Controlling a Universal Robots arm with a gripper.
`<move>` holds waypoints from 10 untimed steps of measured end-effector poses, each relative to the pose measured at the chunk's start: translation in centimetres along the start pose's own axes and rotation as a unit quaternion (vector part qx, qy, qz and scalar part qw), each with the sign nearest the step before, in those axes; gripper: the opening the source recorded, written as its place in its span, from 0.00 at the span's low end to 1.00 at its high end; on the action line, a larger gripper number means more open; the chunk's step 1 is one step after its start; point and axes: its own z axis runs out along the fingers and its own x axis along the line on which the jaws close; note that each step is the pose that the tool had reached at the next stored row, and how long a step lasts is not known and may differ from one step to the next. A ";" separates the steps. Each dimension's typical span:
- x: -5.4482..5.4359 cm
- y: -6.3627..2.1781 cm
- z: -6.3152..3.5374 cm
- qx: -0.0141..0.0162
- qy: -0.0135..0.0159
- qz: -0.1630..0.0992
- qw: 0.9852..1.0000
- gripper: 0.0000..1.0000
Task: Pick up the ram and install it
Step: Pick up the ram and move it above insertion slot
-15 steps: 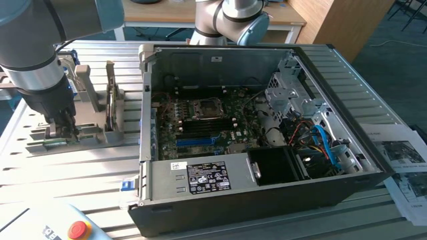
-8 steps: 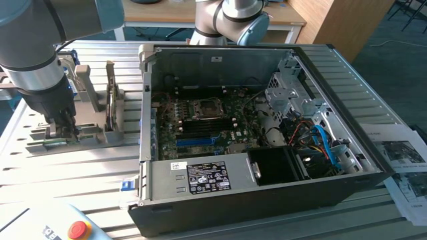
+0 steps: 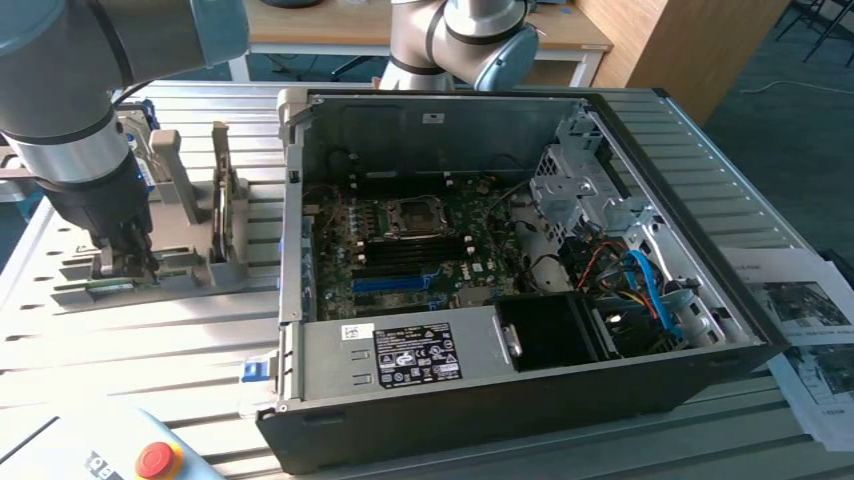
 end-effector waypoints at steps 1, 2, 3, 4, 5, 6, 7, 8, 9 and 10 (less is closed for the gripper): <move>0.0 0.00 0.04 0.000 0.000 0.000 1.000 0.24; 0.0 0.00 0.05 0.000 0.000 0.000 1.000 0.24; 0.0 0.01 0.05 0.000 0.000 0.000 1.000 0.24; 0.0 0.01 0.05 0.000 0.000 0.000 1.000 0.24; 0.0 0.01 0.06 0.000 0.000 0.000 1.000 0.24; 0.0 0.00 0.06 0.000 0.000 0.000 1.000 0.24; 0.0 0.00 0.06 0.000 0.000 0.000 1.000 0.24; 0.0 0.00 0.06 0.000 0.000 0.000 1.000 0.24; 0.0 0.00 0.06 0.000 0.000 0.000 1.000 0.24; 0.0 0.00 0.07 0.000 0.000 0.000 1.000 0.24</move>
